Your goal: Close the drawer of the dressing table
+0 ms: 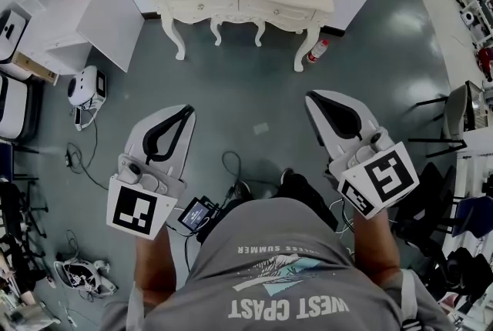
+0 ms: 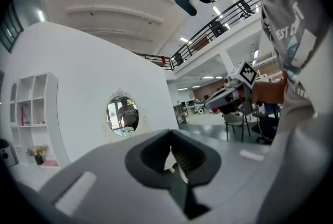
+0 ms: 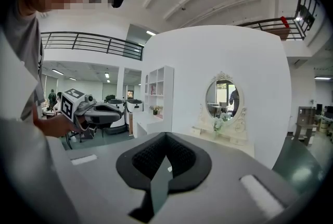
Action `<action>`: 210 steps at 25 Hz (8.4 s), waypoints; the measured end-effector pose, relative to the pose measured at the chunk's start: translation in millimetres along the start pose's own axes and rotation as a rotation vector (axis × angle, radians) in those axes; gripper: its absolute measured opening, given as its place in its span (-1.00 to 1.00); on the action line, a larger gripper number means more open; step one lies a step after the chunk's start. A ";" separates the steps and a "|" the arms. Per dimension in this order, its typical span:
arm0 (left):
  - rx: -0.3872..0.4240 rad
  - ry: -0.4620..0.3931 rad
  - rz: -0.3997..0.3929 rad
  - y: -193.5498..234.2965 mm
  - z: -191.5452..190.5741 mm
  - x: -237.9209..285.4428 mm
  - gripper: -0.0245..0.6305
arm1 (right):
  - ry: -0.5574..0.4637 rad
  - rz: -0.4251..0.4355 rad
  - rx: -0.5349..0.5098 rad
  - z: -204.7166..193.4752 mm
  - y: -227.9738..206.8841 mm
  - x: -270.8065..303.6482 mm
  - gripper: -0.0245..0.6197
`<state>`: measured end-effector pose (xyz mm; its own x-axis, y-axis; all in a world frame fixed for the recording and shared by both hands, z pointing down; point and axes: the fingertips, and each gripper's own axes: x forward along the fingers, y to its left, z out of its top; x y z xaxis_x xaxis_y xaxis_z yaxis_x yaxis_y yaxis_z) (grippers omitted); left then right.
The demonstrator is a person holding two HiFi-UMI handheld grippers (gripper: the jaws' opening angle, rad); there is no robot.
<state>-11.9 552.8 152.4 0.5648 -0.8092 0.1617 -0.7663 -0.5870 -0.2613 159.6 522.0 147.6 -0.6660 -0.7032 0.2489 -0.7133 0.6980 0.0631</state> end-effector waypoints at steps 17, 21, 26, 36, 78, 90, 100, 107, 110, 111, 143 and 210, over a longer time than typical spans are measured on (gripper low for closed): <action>-0.038 0.082 0.149 53.5 -13.4 78.8 -0.92 | -0.051 0.110 -0.049 10.5 -101.7 95.1 -0.92; -0.041 0.104 0.194 65.3 -10.2 118.0 -0.92 | -0.055 0.165 -0.052 12.7 -139.8 127.0 -0.92; -0.052 0.126 0.248 76.8 -9.2 160.9 -0.92 | -0.058 0.231 -0.060 15.5 -179.3 162.4 -0.92; -0.052 0.177 0.318 90.7 -4.7 227.8 -0.92 | -0.061 0.310 -0.050 12.4 -245.2 200.7 -0.92; 0.006 0.045 -0.079 310.9 -32.9 421.3 -0.92 | 0.032 -0.081 0.028 45.9 -344.4 363.7 -0.92; -0.021 -0.017 -0.150 386.1 -52.1 426.1 -0.92 | 0.066 -0.179 0.010 70.6 -330.4 425.9 -0.92; -0.044 -0.049 -0.127 448.9 -68.3 420.9 -0.92 | 0.087 -0.176 -0.026 89.2 -314.8 483.5 -0.92; -0.055 -0.026 -0.047 487.2 -80.6 423.9 -0.92 | 0.075 -0.095 -0.040 96.0 -321.8 537.1 -0.92; -0.058 -0.002 0.013 506.3 -86.6 425.7 -0.92 | 0.063 -0.037 -0.047 98.0 -329.2 566.5 -0.92; -0.057 0.008 0.043 513.6 -87.8 425.3 -0.92 | 0.056 -0.009 -0.052 99.8 -331.9 577.8 -0.92; -0.165 0.224 0.274 594.9 -174.5 516.5 -0.92 | 0.103 0.256 -0.032 66.2 -422.2 725.6 -0.92; -0.374 0.550 0.202 651.0 -507.5 710.0 -0.58 | 0.366 0.329 0.162 -116.5 -440.4 802.8 -0.92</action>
<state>-265.2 -415.9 580.1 0.2383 -0.7402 0.6288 -0.9500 -0.3120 -0.0073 -35.5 -334.2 432.2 -0.7612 -0.3365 0.5544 -0.5233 0.8236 -0.2187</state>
